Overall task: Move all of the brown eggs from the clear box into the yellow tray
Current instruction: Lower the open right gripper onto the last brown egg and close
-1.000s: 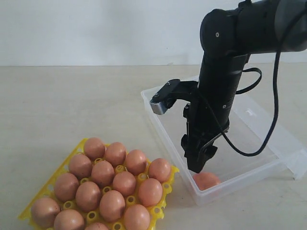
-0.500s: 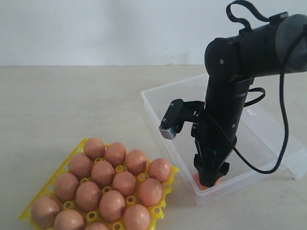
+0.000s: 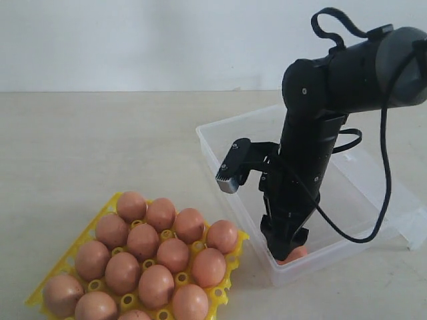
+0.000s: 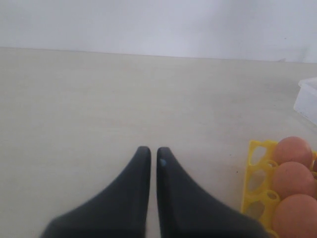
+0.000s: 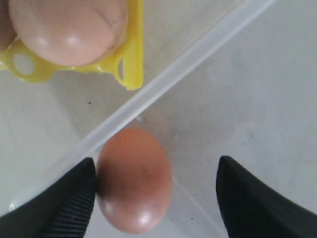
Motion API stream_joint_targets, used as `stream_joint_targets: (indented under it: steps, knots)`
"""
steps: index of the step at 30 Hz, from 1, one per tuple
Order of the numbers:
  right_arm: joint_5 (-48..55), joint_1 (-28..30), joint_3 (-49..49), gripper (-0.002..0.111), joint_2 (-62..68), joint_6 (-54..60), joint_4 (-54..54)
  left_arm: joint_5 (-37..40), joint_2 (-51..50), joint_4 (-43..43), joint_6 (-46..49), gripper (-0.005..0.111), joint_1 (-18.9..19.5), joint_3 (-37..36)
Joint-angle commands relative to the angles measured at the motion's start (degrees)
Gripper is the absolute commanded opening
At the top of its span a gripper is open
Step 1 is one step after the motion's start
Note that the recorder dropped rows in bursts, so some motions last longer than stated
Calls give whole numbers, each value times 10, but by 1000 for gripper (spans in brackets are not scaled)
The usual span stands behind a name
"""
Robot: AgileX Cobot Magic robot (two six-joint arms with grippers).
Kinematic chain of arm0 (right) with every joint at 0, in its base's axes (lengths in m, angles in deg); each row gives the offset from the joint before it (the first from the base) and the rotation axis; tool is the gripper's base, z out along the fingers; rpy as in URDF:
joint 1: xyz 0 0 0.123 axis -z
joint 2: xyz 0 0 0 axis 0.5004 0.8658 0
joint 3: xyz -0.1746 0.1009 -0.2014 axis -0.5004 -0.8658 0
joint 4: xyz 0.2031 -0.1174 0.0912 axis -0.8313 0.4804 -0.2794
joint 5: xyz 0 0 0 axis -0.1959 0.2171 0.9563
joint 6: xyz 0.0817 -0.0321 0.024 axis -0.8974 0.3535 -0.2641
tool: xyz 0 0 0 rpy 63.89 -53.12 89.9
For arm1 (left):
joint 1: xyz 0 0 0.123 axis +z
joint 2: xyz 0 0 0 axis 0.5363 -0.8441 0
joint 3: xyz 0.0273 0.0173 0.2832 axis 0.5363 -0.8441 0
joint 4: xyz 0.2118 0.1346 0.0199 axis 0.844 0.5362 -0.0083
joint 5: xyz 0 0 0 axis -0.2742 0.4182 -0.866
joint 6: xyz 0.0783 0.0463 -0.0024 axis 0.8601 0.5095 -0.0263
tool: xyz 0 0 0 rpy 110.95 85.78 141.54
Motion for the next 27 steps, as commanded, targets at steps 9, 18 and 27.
stream_joint_targets:
  steps: [9, 18, 27]
  knots:
    - [-17, -1, 0, 54, 41, 7, -3, -4, 2, 0, 2, 4, 0, -2]
    - [-58, -1, 0, 0, 41, -9, -22, -4, 2, 0, 2, 4, 0, -2]
    - [-121, -1, 0, 0, 40, -183, -37, -4, 2, 0, 2, 4, 0, -2]
